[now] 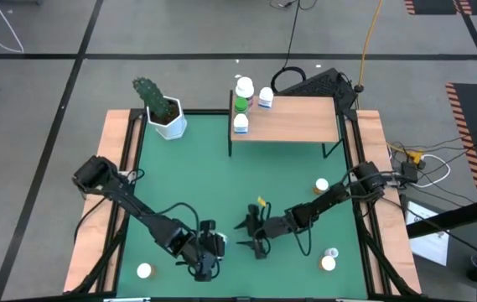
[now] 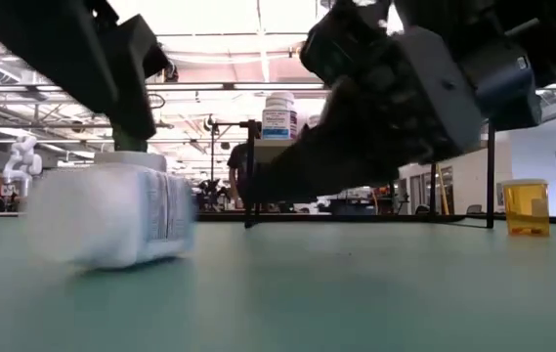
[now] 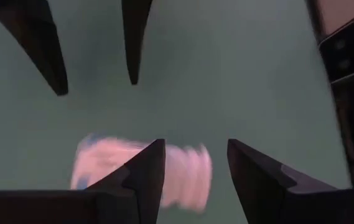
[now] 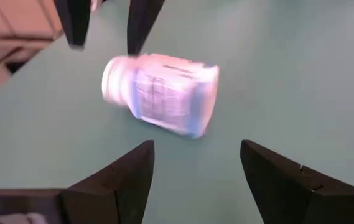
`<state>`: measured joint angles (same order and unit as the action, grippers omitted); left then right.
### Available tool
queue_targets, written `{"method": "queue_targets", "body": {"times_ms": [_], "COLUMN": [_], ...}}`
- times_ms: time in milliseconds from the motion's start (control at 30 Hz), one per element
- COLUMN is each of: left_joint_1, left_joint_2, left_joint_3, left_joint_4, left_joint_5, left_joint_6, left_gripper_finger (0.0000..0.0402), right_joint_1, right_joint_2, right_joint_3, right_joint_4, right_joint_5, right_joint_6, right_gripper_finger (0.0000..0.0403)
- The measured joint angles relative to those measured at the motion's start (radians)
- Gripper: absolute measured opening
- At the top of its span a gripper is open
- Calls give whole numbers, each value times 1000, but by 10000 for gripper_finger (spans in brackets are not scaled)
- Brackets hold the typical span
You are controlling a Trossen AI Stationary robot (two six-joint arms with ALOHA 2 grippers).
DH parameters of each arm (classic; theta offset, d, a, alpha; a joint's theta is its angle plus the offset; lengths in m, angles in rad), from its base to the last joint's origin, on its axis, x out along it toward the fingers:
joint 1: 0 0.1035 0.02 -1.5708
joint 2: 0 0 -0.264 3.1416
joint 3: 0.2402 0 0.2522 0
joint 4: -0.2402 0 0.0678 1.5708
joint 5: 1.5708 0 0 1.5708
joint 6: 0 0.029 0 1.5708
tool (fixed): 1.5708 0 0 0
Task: Pick and place medicine bottles onto shelf by color
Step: Put the blue pill bottle on the shelf
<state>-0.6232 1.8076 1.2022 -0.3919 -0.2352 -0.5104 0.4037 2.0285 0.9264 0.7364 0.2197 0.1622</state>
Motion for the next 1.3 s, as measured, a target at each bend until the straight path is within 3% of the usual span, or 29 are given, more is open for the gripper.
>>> {"method": "queue_targets", "body": {"times_ms": [300, 600, 700, 900, 1067, 1167, 1300], "left_joint_1": [-4, -18, 2, 51, 68, 78, 80], "left_joint_2": [-1, -7, -7, -7, -7, -7, -7], "left_joint_3": [0, 0, 0, -14, -47, -68, -83], "left_joint_4": [-150, -176, -143, -126, -127, -133, -145], "left_joint_5": [-48, -153, -141, 23, 29, 15, 9], "left_joint_6": [-31, 240, 206, 97, 19, -8, -1], "left_gripper_finger": [177, 179, 193, 257, 303, 305, 262], "right_joint_1": [-16, -4, -5, -5, -5, -5, -5], "right_joint_2": [-4, -4, -4, -4, -4, -4, -4], "right_joint_3": [1, 1, 1, 1, 0, 0, 0], "right_joint_4": [-21, -23, -24, -38, -39, -39, -39], "right_joint_5": [38, 38, 38, 37, 37, 37, 37], "right_joint_6": [-2, -32, -32, -19, -18, -18, -11], "right_gripper_finger": [227, 226, 226, 226, 226, 226, 226]}}
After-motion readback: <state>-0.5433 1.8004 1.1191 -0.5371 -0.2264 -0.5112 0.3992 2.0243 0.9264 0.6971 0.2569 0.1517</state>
